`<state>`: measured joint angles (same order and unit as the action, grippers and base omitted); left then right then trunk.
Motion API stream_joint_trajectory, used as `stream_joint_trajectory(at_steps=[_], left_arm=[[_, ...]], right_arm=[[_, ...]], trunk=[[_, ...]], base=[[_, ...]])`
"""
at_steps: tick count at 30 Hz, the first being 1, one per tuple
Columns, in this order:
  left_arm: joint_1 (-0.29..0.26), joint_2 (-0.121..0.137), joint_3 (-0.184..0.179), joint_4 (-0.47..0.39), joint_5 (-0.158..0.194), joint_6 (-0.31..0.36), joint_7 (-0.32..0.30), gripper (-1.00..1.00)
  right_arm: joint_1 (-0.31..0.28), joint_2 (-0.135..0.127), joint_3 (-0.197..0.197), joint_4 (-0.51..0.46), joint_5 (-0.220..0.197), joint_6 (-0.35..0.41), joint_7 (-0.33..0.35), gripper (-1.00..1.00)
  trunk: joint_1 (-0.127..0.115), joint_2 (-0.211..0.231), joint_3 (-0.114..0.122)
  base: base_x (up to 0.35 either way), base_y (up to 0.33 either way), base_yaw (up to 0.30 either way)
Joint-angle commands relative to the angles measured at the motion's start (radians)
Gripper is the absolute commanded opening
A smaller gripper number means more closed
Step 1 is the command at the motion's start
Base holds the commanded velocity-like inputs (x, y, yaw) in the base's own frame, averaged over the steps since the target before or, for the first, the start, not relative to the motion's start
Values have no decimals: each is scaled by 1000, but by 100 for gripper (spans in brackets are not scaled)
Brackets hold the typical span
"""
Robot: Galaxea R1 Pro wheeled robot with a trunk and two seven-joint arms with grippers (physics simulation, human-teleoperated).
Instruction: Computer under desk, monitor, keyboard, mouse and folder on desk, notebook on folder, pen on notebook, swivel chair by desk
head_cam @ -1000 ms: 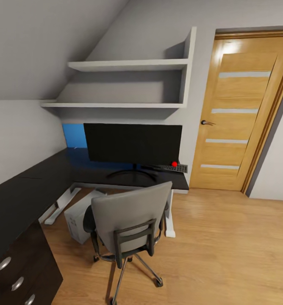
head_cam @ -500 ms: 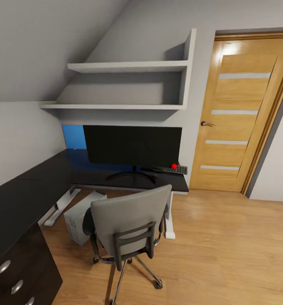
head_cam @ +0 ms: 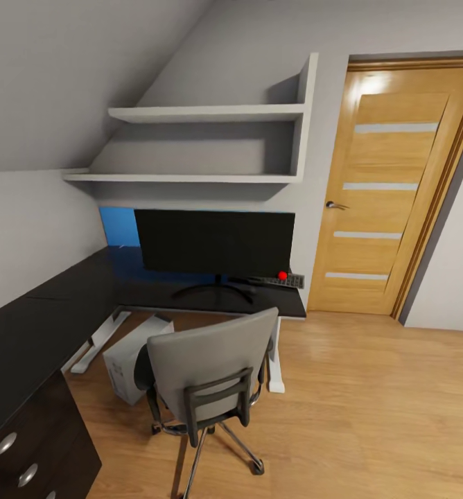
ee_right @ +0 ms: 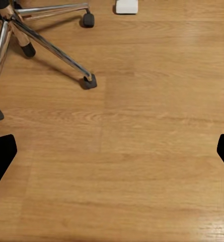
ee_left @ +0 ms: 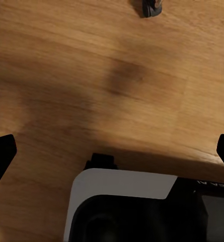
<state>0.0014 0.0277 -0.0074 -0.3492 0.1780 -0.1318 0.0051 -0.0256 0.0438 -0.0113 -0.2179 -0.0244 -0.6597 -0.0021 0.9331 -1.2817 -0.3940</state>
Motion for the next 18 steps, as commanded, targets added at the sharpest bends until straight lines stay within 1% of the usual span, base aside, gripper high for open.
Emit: stream_joint_trajectory(at_steps=[1, 2, 7, 8, 9, 10, 13, 18], left_arm=[[0, 0, -1, -1, 6, -1, 1, 100], [0, 0, -2, -1, 6, -1, 1, 100], [0, 1, 1, -1, 6, -32, 1, 100], [0, 1, 2, 8, 6, -90, 1, 100], [0, 1, 2, 14, 6, -96, 1, 100], [0, 1, -2, 52, 6, -116, 1, 100], [0, 1, -3, 61, 6, -120, 1, 100], [0, 1, -4, 64, 5, -121, 1, 100]], right_arm=[[-1, 0, -1, 2, -2, -3, 0, 100], [-1, 1, 0, 3, -2, -3, 0, 100], [-1, 1, 1, 5, -2, -3, 0, 100], [-1, 1, 0, 5, -2, -3, 0, 100], [-1, 1, 0, 5, -3, -2, 0, 100], [-1, 1, 1, 5, -1, -3, 2, 100], [-1, 1, 1, 7, -1, -3, 2, 100], [-1, 1, 1, 8, -2, -3, 1, 100]], trunk=[[-4, 7, 2], [-8, 14, 5], [-8, 14, 7], [-8, 14, 7], [-8, 14, 7], [-8, 14, 7], [-8, 14, 7], [-8, 14, 7]], base=[[0, 0, -5], [0, 0, -3], [0, 0, -90], [0, 0, -14], [0, 0, -12], [0, 0, -2], [60, -29, -1], [239, -100, 0]])
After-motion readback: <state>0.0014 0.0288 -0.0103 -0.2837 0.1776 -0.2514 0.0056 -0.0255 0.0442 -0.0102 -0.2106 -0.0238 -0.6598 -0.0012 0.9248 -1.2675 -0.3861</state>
